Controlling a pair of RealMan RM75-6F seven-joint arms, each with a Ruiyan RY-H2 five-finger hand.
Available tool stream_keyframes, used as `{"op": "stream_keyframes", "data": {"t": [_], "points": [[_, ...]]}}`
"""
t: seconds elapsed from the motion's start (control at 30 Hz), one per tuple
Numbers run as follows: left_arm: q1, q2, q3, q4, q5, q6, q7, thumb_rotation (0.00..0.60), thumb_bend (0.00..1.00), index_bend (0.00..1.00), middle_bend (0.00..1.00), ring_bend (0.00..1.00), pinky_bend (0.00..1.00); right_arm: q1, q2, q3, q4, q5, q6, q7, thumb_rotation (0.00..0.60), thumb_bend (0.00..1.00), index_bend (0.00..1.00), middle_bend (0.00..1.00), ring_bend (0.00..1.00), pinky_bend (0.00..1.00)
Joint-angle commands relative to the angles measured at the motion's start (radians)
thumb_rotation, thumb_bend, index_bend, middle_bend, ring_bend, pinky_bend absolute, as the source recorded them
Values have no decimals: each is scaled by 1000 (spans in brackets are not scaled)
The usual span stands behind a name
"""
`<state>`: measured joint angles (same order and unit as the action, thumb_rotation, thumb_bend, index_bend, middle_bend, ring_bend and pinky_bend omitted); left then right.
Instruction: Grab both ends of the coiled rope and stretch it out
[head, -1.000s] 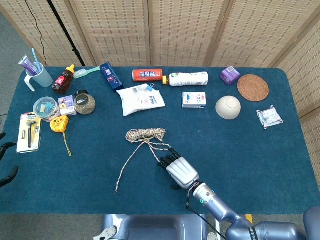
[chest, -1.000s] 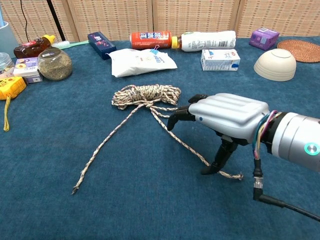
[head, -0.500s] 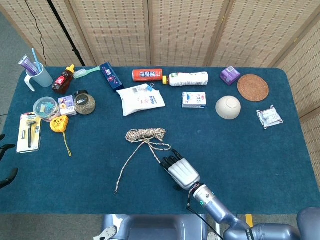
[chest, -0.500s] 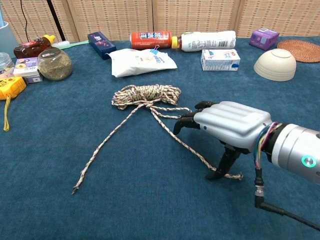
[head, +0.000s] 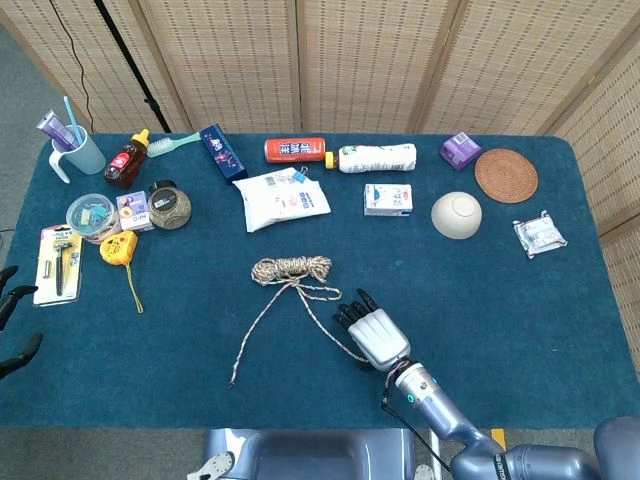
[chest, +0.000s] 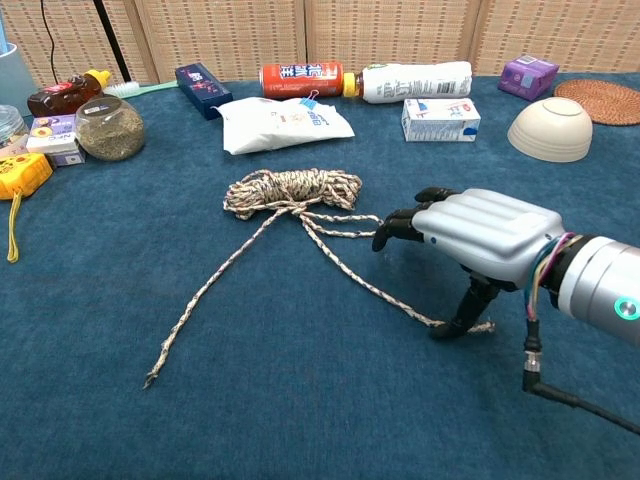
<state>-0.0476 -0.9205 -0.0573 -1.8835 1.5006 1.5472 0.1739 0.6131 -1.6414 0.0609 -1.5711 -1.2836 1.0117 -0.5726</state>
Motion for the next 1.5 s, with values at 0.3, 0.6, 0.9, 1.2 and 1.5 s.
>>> {"op": "stream_keyframes", "data": {"t": [0.3, 0.6, 0.9, 1.2, 1.5], "points": [[-12, -10, -3, -3, -7, -17, 14, 600, 274, 266, 122, 106, 0, 15, 32, 55, 88, 32, 7, 28, 600, 86, 199, 163, 187, 0], [-10, -12, -1, 2, -16, -19, 11, 600, 274, 266, 122, 106, 0, 38, 56, 102, 186, 72, -12, 52, 600, 86, 216, 175, 183, 0], [-13, -18, -3, 14, -23, -24, 4, 600, 274, 266, 122, 106, 0, 14, 129, 96, 91, 104, -7, 68, 600, 97, 320, 194, 179, 0], [-20, -25, -5, 25, -25, -32, -8, 600, 274, 266, 122, 106, 0, 16, 155, 82, -10, 106, -37, 120, 600, 297, 447, 194, 179, 0], [-18, -26, -3, 33, -26, -30, -16, 600, 274, 266, 122, 106, 0, 26, 109, 74, 16, 128, -44, 137, 600, 346, 468, 203, 179, 0]]}}
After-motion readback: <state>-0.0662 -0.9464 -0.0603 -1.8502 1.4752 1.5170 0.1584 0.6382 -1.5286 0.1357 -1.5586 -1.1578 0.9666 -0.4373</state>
